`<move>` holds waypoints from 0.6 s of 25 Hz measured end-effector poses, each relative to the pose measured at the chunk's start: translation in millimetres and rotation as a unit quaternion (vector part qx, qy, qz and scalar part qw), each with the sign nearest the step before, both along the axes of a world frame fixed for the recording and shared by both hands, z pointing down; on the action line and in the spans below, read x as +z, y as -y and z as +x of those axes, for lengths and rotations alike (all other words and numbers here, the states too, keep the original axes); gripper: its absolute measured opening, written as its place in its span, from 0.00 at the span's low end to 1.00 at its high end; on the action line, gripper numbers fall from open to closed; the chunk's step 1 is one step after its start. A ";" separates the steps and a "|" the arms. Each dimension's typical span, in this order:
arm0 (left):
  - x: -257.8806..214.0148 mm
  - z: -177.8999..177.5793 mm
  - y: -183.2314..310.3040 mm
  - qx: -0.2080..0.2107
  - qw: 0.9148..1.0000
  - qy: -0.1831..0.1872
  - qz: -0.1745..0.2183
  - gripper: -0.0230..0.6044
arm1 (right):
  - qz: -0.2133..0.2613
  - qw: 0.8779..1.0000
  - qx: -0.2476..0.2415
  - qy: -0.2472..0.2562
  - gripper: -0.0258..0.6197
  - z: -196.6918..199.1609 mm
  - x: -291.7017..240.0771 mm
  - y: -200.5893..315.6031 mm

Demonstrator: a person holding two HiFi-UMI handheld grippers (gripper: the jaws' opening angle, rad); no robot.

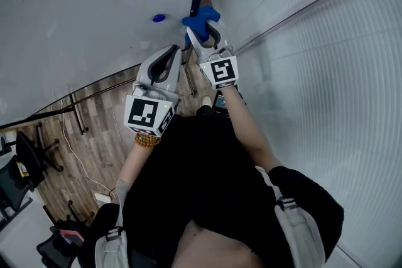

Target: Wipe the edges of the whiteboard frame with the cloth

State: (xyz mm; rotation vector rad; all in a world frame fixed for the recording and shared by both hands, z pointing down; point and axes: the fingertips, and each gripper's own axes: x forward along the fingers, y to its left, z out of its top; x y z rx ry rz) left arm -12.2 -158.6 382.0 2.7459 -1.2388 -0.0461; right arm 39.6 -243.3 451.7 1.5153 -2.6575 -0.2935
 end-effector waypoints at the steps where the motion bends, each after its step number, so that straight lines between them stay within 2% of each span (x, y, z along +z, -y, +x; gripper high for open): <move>1: 1.1 -1.1 -1.1 0.000 1.000 0.001 0.000 0.04 | 0.003 1.000 0.006 0.002 0.29 0.1 1.1 -1.1; 12: 8.9 -9.3 -6.1 -0.003 1.000 0.006 -0.006 0.04 | 0.034 0.999 0.039 0.017 0.29 3.7 3.1 -5.1; 15: 6.8 -6.9 -4.1 -0.003 1.000 0.009 -0.007 0.04 | 0.025 0.999 0.043 0.017 0.29 6.3 4.6 -4.6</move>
